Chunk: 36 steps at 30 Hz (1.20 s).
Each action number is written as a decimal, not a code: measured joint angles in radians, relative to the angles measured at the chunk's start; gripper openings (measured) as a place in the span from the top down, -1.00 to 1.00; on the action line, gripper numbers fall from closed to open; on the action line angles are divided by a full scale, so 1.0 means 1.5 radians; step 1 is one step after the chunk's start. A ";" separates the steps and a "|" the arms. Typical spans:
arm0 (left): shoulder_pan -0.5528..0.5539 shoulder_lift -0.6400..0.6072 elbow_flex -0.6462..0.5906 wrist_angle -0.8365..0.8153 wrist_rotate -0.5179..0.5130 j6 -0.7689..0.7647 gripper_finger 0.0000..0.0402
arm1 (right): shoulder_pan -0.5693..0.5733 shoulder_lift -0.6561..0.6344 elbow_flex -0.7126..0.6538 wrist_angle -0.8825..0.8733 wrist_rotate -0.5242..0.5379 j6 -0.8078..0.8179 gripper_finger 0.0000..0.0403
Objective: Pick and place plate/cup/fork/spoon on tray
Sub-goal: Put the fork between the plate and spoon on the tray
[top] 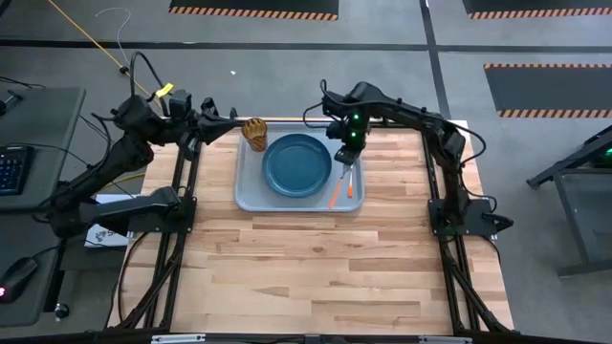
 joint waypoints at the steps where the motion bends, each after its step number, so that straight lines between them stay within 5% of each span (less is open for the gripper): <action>1: -0.003 0.001 0.000 -0.001 0.000 -0.003 1.00 | -0.007 0.004 0.000 0.000 0.000 -0.009 1.00; 20: -0.007 0.056 0.000 0.029 -0.003 -0.055 1.00 | -0.085 0.143 0.000 0.016 0.041 -0.184 0.99; 31: -0.007 0.091 0.000 0.030 -0.002 -0.064 1.00 | -0.084 0.157 0.000 0.130 0.063 -0.224 0.98; 36: -0.007 0.102 0.000 0.030 -0.002 -0.075 1.00 | -0.084 0.158 0.000 0.184 0.097 -0.224 0.82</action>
